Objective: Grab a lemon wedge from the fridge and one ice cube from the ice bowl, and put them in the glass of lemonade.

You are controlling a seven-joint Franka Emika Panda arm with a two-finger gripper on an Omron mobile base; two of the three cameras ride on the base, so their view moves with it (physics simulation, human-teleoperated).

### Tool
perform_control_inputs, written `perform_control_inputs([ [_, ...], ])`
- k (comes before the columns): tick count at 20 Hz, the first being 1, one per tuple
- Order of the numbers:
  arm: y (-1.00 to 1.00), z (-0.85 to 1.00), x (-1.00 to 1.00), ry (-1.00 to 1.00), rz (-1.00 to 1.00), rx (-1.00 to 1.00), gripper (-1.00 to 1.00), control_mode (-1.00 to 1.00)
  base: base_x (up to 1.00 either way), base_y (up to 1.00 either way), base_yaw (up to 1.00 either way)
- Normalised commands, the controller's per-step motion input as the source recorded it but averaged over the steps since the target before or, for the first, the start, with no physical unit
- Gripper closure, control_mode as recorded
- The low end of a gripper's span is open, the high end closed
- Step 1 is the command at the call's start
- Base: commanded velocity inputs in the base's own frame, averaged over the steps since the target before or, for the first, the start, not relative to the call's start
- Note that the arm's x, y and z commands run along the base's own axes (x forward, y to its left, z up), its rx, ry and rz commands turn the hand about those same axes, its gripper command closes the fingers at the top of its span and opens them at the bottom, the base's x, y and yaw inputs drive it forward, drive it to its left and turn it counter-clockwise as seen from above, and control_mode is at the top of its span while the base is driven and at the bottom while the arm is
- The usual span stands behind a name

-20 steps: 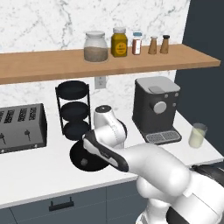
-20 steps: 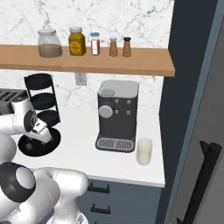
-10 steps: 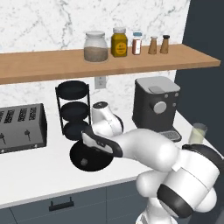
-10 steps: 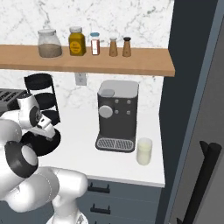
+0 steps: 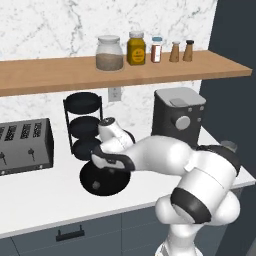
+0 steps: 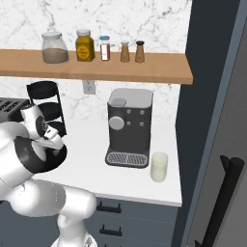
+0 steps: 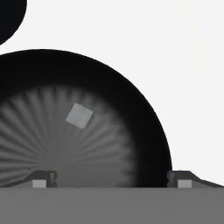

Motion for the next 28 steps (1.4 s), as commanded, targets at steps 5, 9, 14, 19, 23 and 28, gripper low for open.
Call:
perform_control_inputs([
  [5, 0.12, -0.17, 0.32, 0.04, -0.02, -0.04, -1.00, -1.00, 0.00, 0.00, 0.00],
  [9, 0.15, -0.23, 0.23, 0.03, -0.04, -0.05, -1.00, -1.00, 0.00, 0.00, 0.00],
  [14, 0.05, -0.22, 0.18, 0.06, -0.04, -0.04, -1.00, -1.00, 0.00, 0.00, 0.00],
  [19, 0.00, -0.17, 0.12, 0.05, -0.03, -0.02, -1.00, -1.00, 0.00, 0.00, 0.00],
  [23, 0.02, -0.18, 0.11, 0.02, -0.03, -0.03, -1.00, -1.00, 0.00, 0.00, 0.00],
  [28, 0.04, -0.18, 0.05, 0.00, -0.05, -0.04, -1.00, -1.00, 0.00, 0.00, 0.00],
])
